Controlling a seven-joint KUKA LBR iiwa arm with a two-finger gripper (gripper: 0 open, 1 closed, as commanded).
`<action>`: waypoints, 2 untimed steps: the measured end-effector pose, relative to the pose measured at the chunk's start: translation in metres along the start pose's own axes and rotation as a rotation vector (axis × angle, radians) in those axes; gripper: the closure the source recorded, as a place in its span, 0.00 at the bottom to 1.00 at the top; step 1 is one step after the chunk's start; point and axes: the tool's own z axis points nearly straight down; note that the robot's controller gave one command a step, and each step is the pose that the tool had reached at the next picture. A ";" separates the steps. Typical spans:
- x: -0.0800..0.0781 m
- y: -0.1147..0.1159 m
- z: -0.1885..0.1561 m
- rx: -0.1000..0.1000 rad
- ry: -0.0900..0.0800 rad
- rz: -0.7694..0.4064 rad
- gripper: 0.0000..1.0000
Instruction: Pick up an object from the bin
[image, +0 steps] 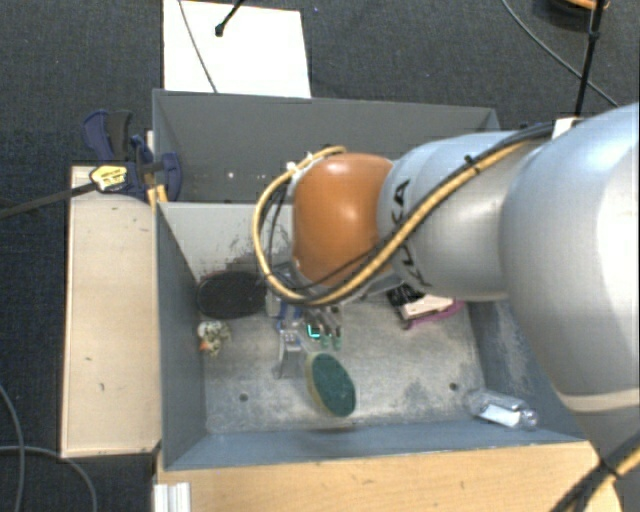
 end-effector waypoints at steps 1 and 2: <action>0.061 -0.072 0.041 0.004 0.002 0.006 0.00; 0.053 -0.122 0.058 0.002 -0.006 0.023 0.00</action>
Offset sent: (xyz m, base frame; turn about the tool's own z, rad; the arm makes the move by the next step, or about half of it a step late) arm -0.0580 -0.0681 -0.0378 -0.0003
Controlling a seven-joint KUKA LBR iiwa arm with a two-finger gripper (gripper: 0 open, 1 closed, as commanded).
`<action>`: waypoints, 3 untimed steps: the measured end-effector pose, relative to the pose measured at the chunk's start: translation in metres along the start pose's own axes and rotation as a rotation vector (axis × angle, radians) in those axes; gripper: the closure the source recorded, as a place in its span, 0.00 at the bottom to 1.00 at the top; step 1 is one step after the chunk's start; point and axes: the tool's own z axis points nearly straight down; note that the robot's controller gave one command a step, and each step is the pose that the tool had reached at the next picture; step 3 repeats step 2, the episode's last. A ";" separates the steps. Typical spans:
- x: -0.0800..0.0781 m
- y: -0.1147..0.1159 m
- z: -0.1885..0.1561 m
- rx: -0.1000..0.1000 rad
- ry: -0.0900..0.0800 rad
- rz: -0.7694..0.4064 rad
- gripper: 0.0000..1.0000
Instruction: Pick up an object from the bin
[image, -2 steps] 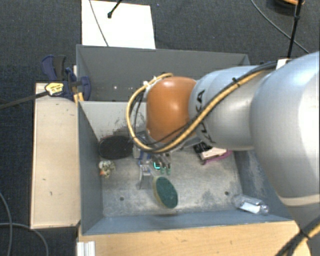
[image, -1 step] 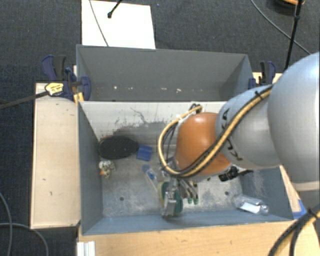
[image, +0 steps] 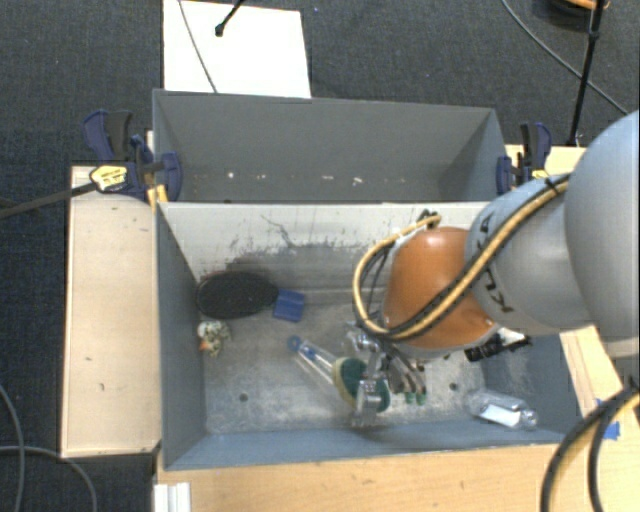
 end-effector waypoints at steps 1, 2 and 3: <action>0.001 0.003 0.000 -0.003 0.000 0.003 1.00; 0.011 0.014 -0.134 -0.005 -0.009 0.045 1.00; 0.011 0.014 -0.134 -0.005 -0.009 0.045 1.00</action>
Offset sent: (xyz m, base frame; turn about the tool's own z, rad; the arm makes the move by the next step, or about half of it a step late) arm 0.0000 0.0000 0.0000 0.0000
